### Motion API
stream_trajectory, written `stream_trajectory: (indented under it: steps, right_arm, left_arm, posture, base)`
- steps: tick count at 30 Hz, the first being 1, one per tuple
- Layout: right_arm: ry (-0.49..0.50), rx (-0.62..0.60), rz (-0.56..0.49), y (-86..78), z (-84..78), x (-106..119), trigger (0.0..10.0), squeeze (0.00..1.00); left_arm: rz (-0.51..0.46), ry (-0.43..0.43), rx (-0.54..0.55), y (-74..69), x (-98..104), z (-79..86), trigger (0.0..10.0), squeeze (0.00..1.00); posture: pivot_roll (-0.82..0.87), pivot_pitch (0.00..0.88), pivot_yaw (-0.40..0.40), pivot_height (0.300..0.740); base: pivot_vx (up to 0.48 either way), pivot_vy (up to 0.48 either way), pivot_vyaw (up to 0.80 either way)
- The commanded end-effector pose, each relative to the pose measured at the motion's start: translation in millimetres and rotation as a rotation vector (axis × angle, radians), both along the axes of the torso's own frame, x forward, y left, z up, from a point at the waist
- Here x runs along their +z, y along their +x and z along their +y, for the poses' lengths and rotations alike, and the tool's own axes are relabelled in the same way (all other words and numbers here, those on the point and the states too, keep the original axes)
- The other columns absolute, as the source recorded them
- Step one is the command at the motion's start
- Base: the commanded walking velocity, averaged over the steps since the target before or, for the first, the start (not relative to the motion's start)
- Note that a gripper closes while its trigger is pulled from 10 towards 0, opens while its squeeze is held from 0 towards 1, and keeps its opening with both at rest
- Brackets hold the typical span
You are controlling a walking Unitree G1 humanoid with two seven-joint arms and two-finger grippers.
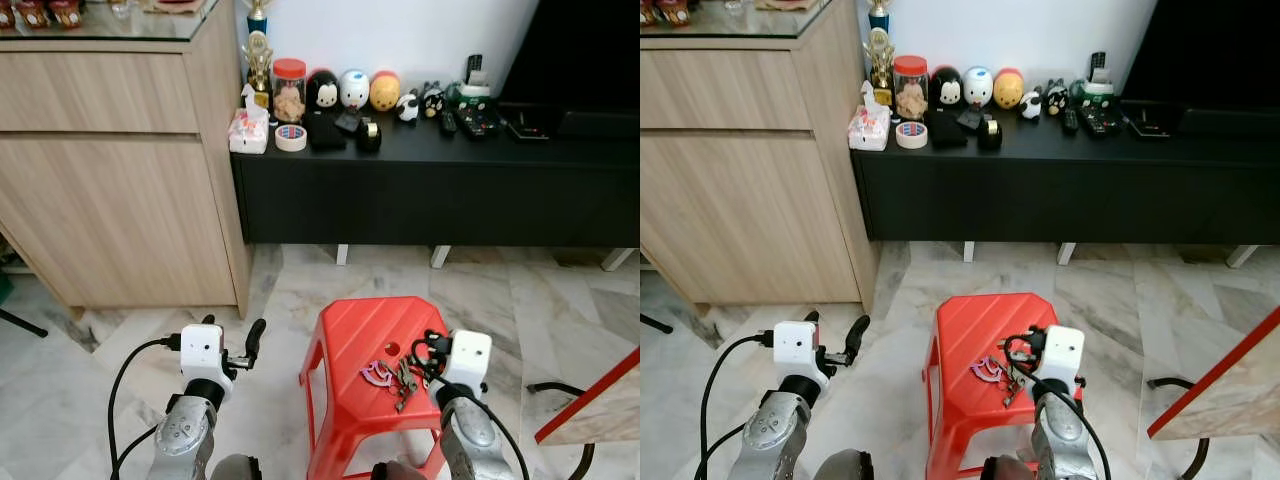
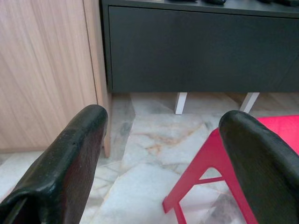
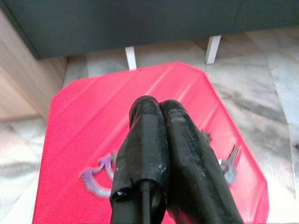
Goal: Hang keys on a hook
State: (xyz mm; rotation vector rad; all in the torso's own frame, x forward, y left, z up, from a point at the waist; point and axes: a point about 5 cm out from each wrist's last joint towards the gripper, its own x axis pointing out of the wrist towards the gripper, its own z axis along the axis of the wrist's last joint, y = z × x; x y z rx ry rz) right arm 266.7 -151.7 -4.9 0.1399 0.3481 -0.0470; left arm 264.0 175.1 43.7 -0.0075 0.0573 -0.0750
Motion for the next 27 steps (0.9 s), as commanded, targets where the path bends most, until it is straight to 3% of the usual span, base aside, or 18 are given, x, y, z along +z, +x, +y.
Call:
stream_trajectory:
  steps: [1,2,3,8,10,18,25,26,27]
  right_arm:
    - [0.005,0.006,-0.010,6.0,-0.8,4,10.0,0.00]
    - [0.022,0.005,-0.007,6.6,-0.4,3,10.0,0.04]
    - [0.033,0.001,-0.008,7.0,-0.4,3,10.0,1.00]
    - [0.022,-0.001,0.021,7.9,-1.0,1,10.0,1.00]
    - [-0.036,0.001,0.067,7.6,-3.6,-3,10.0,1.00]
    - [0.061,-0.010,0.086,14.7,2.2,-2,10.0,1.00]
    - [0.070,0.001,0.139,15.0,2.8,-7,10.0,1.00]
    - [0.068,0.026,0.156,14.4,4.1,-9,10.0,0.40]
    - [0.062,0.038,0.163,14.2,4.7,-10,10.0,0.00]
  left_arm:
    - [0.021,0.001,-0.011,-0.9,-3,-2.8,10.0,0.00]
    - [0.022,0.002,-0.012,-1.1,-3,-2.9,10.0,0.00]
    - [0.023,0.003,-0.012,-1.1,-3,-2.8,10.0,0.00]
    - [0.027,-0.004,-0.005,-1.9,-4,-1.7,10.0,0.00]
    - [0.029,-0.061,0.028,-0.1,-2,-0.5,10.0,0.00]
    - [0.023,-0.036,-0.005,2.9,-1,-4.4,10.0,0.00]
    - [0.025,-0.012,-0.029,2.2,0,-7.6,10.0,0.00]
    - [0.025,-0.011,-0.031,1.5,0,-8.2,10.0,0.00]
    - [0.025,-0.009,-0.033,1.3,-1,-8.5,10.0,0.00]
  posture:
    - [0.07,0.021,-0.082,0.634]
    - [0.07,0.021,-0.082,0.634]
    - [0.07,0.021,-0.082,0.634]
    - [0.08,0.028,-0.083,0.634]
    - [0.08,0.030,-0.082,0.634]
    - [0.09,0.036,-0.073,0.634]
    - [0.09,0.042,-0.075,0.634]
    - [0.10,0.049,-0.074,0.634]
    - [0.10,0.049,-0.074,0.634]
  base:
    - [0.000,0.000,0.00]
    - [0.000,0.000,0.00]
    - [0.000,0.000,0.00]
    - [0.000,0.000,0.00]
    - [0.000,0.000,0.00]
    - [0.000,0.000,0.00]
    - [0.000,0.000,0.00]
    - [0.000,0.000,0.00]
    - [0.000,0.000,0.00]
